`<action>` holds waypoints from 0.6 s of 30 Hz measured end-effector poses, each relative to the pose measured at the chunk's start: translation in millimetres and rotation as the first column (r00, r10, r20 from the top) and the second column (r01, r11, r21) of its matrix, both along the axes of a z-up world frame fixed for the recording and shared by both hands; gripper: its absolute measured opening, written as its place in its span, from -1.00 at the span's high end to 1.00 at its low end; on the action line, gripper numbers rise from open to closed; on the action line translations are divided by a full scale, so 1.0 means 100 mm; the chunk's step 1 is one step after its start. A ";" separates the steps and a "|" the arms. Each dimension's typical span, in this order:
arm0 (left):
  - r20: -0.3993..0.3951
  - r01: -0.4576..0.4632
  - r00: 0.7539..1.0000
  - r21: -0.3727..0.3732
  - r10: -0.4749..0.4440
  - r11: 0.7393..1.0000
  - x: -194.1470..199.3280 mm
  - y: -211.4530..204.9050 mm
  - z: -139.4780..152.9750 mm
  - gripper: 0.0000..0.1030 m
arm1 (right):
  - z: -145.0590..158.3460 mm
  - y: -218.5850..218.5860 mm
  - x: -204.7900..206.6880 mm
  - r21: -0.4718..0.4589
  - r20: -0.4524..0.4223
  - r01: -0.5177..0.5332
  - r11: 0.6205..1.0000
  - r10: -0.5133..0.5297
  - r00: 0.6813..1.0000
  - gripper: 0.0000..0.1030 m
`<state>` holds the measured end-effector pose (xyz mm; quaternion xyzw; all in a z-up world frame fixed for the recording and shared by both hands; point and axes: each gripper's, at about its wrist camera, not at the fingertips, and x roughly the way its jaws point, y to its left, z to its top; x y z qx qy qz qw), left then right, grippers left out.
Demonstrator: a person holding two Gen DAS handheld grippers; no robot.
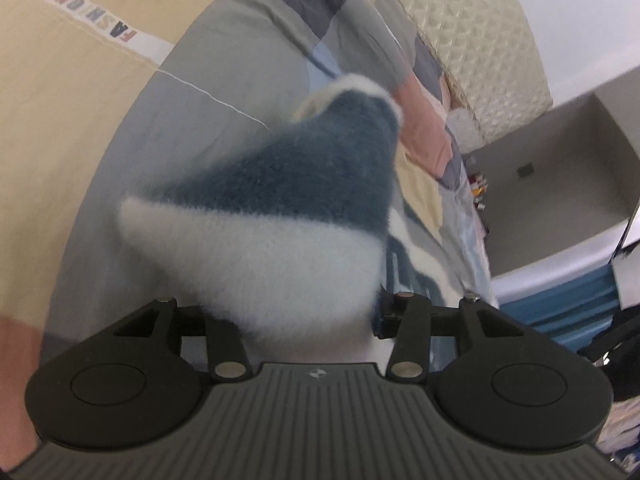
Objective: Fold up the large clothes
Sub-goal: 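Lower the folded sweater onto the bed and open both grippers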
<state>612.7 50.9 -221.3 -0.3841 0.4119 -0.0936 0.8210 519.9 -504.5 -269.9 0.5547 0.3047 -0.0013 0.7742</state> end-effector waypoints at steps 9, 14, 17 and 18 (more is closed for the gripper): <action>-0.003 0.057 0.998 0.251 -0.058 0.966 -0.53 -0.03 0.78 -0.10 | 0.75 0.09 -0.54 -0.223 0.031 0.000 0.975 0.007 1.000 -0.14; 0.093 0.070 0.989 0.377 -0.113 0.924 -0.99 -0.14 1.55 -0.11 | 1.37 0.34 -0.80 -0.343 0.098 -0.055 0.938 0.094 0.991 -0.15; 0.174 0.075 0.969 0.475 -0.177 0.877 -1.35 -0.30 2.03 -0.14 | 1.77 0.53 -1.04 -0.440 0.140 -0.070 0.895 0.145 0.979 -0.15; 0.196 0.070 0.961 0.513 -0.196 0.855 -1.49 -0.36 2.18 -0.19 | 1.89 0.59 -1.13 -0.472 0.154 -0.071 0.879 0.162 0.975 -0.15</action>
